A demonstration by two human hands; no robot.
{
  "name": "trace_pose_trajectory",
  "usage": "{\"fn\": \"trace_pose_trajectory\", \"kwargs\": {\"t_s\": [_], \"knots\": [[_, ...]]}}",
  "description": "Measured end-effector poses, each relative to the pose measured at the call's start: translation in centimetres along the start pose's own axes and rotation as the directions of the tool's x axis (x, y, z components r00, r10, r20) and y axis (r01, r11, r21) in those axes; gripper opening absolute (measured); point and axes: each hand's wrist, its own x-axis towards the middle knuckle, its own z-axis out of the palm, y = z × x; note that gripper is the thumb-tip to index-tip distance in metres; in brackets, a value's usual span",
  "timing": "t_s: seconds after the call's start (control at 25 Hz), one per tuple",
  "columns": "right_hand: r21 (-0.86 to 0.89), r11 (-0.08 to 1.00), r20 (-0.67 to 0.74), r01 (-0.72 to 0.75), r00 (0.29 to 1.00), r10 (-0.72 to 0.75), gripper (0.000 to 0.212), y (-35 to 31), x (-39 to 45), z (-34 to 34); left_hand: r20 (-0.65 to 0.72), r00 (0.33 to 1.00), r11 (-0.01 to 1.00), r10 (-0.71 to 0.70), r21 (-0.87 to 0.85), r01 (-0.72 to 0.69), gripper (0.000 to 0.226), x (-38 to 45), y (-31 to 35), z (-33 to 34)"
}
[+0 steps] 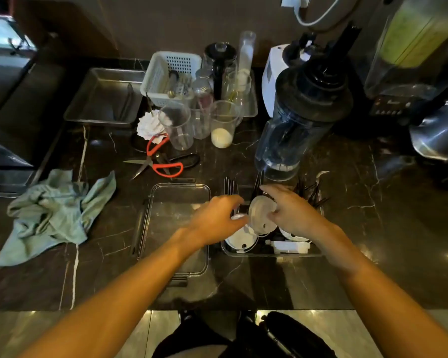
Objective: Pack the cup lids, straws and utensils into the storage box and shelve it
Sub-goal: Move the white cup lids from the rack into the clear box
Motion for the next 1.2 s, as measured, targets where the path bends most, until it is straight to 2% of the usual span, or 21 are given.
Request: {"fn": "trace_pose_trajectory", "kwargs": {"t_s": [0.12, 0.32, 0.52, 0.64, 0.76, 0.84, 0.96, 1.04, 1.12, 1.2], "knots": [[-0.046, 0.999, 0.098, 0.01, 0.995, -0.005, 0.065, 0.5, 0.8, 0.5, 0.041, 0.999, 0.995, -0.013, -0.094, 0.017, 0.053, 0.1, -0.2, 1.1], [-0.016, 1.0, 0.171, -0.017, 0.985, 0.019, 0.025, 1.4, 0.9, 0.7, 0.064, 0.998, 0.991, -0.023, -0.132, 0.031, 0.06, 0.2, -0.9, 2.1], [0.269, 0.955, 0.283, -0.127, 0.958, 0.048, 0.023, 1.9, 0.5, 0.4, 0.092, 0.995, 0.991, -0.025, -0.125, 0.037, 0.062, 0.4, -1.1, 2.5], [0.44, 0.879, 0.342, -0.184, 0.939, 0.026, 0.019, 1.7, 0.1, -1.2, 0.049, 0.997, 0.961, -0.058, -0.269, 0.069, 0.057, 0.3, -1.2, 2.2], [0.612, 0.764, 0.292, -0.204, 0.956, 0.021, 0.018, 1.6, -0.4, -3.2, -0.056, 0.989, 0.856, -0.14, -0.509, 0.092, 0.048, -0.3, -1.3, 1.2], [0.715, 0.669, 0.246, -0.202, 0.969, 0.03, 0.019, 0.6, -0.4, -3.8, -0.096, 0.977, 0.789, -0.191, -0.607, 0.094, 0.043, -0.8, -1.4, 0.1], [0.78, 0.596, 0.223, -0.192, 0.975, 0.022, 0.021, -2.5, 0.0, -3.3, -0.079, 0.966, 0.659, -0.245, -0.744, 0.106, 0.034, -1.8, -2.5, -1.5], [0.81, 0.551, 0.226, -0.2, 0.974, 0.022, 0.023, -4.8, 0.4, -2.3, -0.068, 0.95, 0.566, -0.306, -0.815, 0.124, 0.038, -2.5, -3.8, -2.4], [0.833, 0.508, 0.229, -0.219, 0.972, 0.044, 0.023, -7.4, 0.9, -0.6, -0.085, 0.908, 0.452, -0.409, -0.884, 0.121, 0.045, -3.4, -5.5, -2.9], [0.839, 0.481, 0.229, -0.252, 0.967, 0.107, 0.023, -10.3, 1.4, 1.8, -0.126, 0.841, 0.396, -0.527, -0.911, 0.111, 0.046, -4.3, -7.8, -3.2]]}}
